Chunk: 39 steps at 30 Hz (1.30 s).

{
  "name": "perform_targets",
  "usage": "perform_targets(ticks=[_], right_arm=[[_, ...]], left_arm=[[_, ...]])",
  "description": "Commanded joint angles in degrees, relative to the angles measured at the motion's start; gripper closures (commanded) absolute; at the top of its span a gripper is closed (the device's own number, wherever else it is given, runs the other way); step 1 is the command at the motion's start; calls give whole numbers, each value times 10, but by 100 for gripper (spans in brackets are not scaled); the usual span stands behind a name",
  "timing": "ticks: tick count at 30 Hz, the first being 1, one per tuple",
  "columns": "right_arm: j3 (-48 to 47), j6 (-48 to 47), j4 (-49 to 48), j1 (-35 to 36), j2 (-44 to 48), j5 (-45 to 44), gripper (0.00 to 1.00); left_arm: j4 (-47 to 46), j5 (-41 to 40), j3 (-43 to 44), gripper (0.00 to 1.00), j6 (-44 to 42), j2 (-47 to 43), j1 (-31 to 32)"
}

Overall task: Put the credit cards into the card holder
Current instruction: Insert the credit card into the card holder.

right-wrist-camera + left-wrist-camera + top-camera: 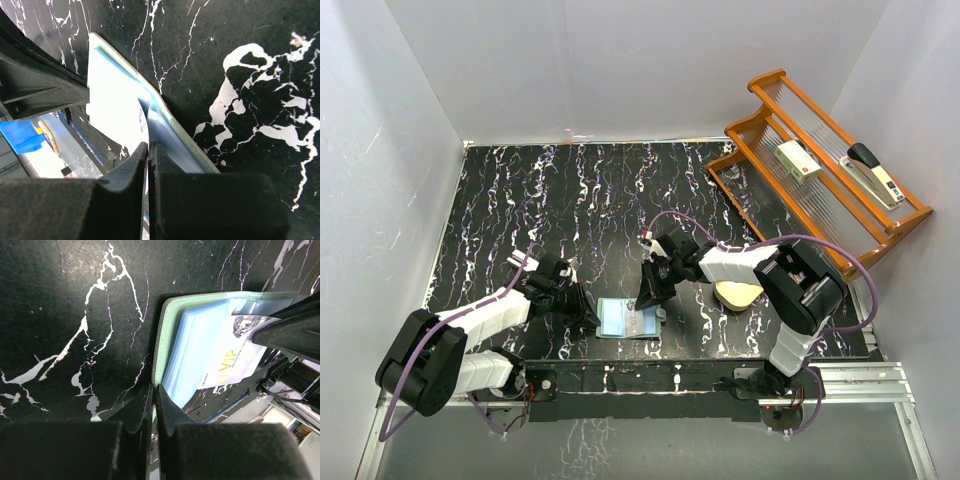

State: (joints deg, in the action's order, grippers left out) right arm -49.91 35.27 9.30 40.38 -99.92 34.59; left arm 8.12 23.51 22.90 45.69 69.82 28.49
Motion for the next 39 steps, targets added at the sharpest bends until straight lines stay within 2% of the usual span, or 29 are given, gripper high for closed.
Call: perform_targets(ticks=[1, 20, 36, 37, 39], right_arm=[[17, 10, -56, -2, -15, -23, 100], [33, 21, -74, -3, 18, -79, 100], [63, 71, -127, 3, 11, -65, 100], [63, 75, -128, 4, 9, -65, 100], [59, 77, -122, 7, 8, -67, 92]], left_arm=[[21, -14, -12, 100, 1, 8, 8], [22, -20, -17, 100, 7, 3, 14], [-22, 2, -40, 100, 51, 1, 19], [-23, 2, -40, 100, 52, 1, 19], [-23, 2, -39, 100, 52, 2, 19]])
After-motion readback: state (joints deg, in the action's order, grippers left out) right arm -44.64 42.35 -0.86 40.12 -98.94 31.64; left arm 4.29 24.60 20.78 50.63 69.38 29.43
